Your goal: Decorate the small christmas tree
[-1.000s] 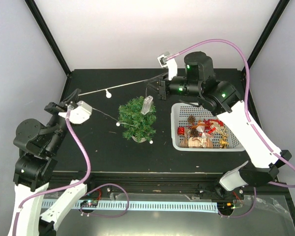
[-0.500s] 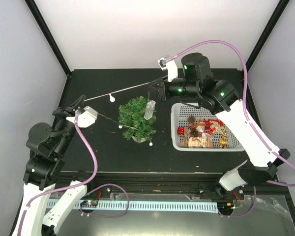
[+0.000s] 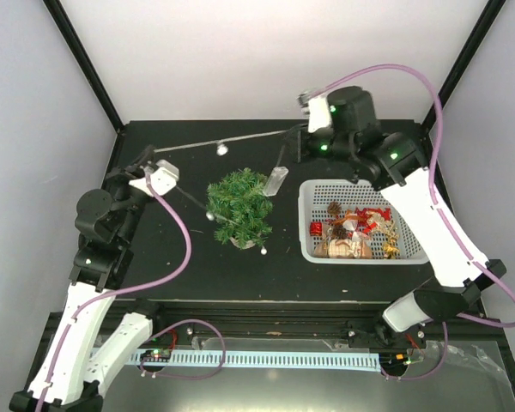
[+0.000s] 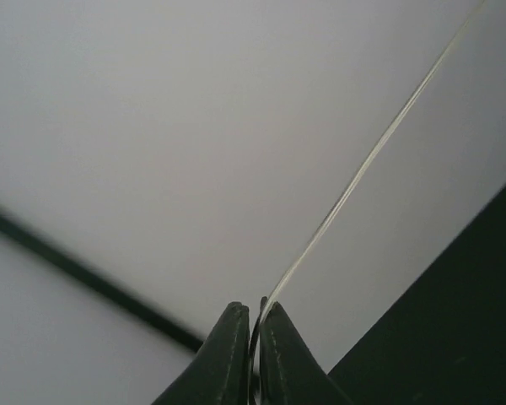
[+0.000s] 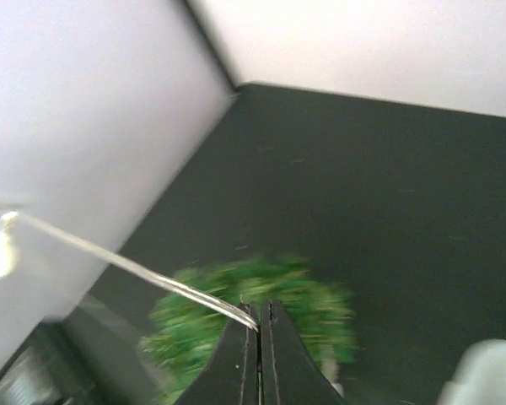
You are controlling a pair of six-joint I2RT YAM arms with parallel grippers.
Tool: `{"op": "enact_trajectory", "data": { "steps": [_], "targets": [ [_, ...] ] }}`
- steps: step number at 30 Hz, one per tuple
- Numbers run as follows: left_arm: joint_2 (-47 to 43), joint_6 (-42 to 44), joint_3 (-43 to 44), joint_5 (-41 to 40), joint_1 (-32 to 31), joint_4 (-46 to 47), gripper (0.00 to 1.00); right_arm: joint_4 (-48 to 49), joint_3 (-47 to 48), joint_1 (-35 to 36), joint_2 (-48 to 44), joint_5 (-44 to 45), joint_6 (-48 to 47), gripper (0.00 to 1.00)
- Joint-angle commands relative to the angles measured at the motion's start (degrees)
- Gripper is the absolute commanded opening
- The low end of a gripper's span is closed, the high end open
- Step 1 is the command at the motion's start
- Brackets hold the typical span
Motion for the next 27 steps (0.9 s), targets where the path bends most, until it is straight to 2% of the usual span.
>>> {"op": "enact_trajectory", "data": {
  "steps": [1, 5, 10, 27],
  "targets": [
    [0.41, 0.63, -1.29, -13.16, 4.89, 11.52, 0.09, -5.28, 2.26, -8.31, -2.56, 20.57, 2.15, 0.01],
    [4.11, 1.71, -3.34, -10.94, 4.78, 16.65, 0.09, -5.89, 2.98, -8.8, -2.23, 20.76, 2.36, 0.01],
    [6.54, 0.26, -3.93, -10.89, 4.79, 17.45, 0.06, -6.18, 2.93, -9.1, -2.25, 20.83, 2.21, 0.01],
    [6.61, -7.62, -4.91, -10.32, 4.46, 12.1, 0.07, -7.37, 3.21, -9.13, -3.6, 21.88, 2.34, 0.01]
  ]
}}
